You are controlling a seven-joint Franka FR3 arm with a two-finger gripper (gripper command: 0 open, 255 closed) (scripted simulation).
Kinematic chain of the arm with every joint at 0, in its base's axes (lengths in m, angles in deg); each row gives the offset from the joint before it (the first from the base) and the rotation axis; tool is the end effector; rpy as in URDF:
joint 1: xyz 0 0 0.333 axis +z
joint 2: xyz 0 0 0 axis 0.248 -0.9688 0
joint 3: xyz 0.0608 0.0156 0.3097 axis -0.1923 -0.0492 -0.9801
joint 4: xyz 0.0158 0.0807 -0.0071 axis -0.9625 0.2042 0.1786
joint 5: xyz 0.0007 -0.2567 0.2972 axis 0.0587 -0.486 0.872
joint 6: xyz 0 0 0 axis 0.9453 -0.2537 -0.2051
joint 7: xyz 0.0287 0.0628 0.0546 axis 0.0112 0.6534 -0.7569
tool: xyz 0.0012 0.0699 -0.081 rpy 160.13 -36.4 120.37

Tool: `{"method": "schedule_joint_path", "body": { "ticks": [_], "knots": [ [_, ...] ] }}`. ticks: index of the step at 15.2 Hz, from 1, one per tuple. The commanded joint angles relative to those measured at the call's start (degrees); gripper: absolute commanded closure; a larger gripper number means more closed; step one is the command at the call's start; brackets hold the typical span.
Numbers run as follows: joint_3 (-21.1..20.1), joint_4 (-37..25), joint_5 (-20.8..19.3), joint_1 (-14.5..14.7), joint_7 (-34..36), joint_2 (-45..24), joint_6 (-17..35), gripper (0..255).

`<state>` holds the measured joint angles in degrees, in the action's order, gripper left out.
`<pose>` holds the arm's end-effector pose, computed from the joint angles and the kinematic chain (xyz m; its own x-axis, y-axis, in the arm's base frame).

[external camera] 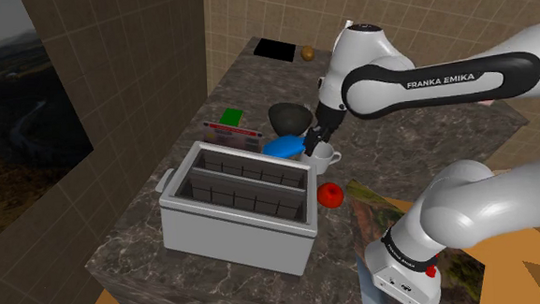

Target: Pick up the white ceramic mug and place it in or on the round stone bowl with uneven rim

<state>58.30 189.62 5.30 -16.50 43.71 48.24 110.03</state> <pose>0.3418 0.0212 0.4092 0.9992 0.0165 0.0367 0.0153 -0.9994 0.0311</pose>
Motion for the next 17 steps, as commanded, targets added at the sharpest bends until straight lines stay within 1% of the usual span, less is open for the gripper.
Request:
{"method": "schedule_joint_path", "body": {
  "ticks": [1, 2, 10, 17],
  "knots": [
    [-0.5, 1.7, -0.8, -0.8, 0.6, -3.3, 5.6, 0],
    [-0.6, 2.1, -1.1, -1.1, 0.8, -4.6, 7.4, 0],
    [-1.0, 4.9, -1.5, -1.5, 1.2, -9.7, 15.4, 0],
    [-1.0, 4.9, -1.5, -1.5, 1.2, -9.7, 15.3, 0]
  ]
}}
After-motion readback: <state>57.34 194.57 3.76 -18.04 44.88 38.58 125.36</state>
